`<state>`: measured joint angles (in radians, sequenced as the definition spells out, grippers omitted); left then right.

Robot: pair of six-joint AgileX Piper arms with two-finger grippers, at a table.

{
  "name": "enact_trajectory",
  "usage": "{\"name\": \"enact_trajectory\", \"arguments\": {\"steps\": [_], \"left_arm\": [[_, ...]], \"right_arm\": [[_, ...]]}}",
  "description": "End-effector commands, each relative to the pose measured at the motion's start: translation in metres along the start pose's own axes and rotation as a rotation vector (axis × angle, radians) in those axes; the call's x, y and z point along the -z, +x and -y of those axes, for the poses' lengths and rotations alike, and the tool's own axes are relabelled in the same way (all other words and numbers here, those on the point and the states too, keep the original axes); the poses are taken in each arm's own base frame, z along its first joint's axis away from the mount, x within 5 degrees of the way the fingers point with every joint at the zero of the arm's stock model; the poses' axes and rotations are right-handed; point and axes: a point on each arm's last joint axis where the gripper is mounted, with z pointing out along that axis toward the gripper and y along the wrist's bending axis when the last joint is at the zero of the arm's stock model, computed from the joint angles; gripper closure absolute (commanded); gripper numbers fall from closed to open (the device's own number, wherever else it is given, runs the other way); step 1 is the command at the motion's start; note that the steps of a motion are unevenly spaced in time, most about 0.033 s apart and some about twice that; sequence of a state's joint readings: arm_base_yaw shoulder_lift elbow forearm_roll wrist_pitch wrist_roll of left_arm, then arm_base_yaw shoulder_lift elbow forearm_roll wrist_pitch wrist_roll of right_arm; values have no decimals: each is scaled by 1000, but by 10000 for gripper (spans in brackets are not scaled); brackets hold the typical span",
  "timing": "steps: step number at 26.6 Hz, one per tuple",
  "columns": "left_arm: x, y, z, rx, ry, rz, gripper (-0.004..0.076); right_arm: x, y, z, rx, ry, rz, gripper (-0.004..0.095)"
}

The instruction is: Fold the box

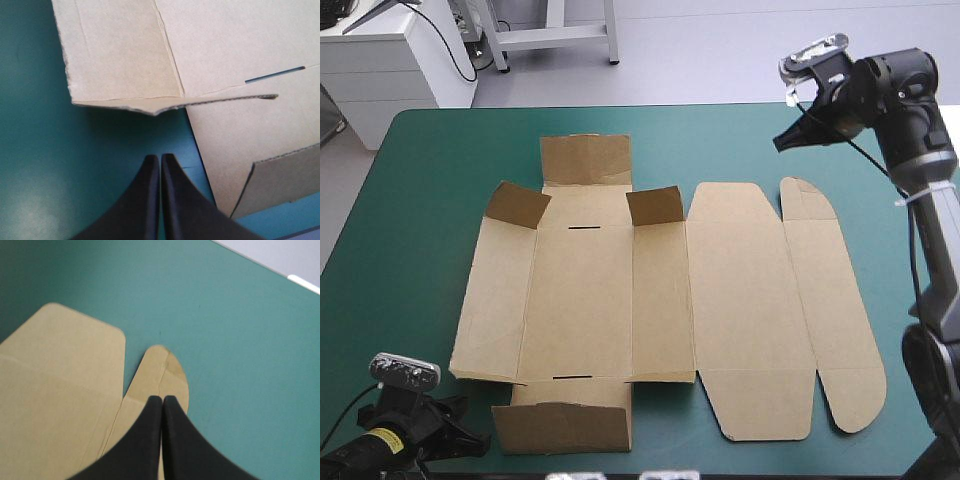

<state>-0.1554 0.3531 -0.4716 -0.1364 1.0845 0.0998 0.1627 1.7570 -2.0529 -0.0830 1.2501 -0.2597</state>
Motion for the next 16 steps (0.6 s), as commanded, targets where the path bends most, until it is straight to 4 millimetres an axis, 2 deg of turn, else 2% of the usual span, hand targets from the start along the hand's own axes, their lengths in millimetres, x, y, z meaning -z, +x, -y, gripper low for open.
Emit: {"name": "enact_trajectory", "arguments": {"steps": [1, 5, 10, 11, 15, 16], "left_arm": [[4, -9, 1, 11, 11, 60, 731], [4, -9, 1, 11, 11, 60, 731], [5, -10, 1, 10, 10, 62, 731], [7, -12, 2, 8, 10, 70, 731], [22, -19, 2, -4, 2, 93, 731], [32, -23, 2, -15, -10, 108, 731]], "right_arm": [[37, 28, -4, 2, -3, 2, 923], [42, 61, -15, 1, -29, -22, 923], [51, 98, -29, -34, -55, 50, 923], [56, 113, -35, -39, -62, 57, 923], [65, 141, -43, -42, -69, 49, 924], [71, 152, -45, -44, -64, 69, 923]]}}
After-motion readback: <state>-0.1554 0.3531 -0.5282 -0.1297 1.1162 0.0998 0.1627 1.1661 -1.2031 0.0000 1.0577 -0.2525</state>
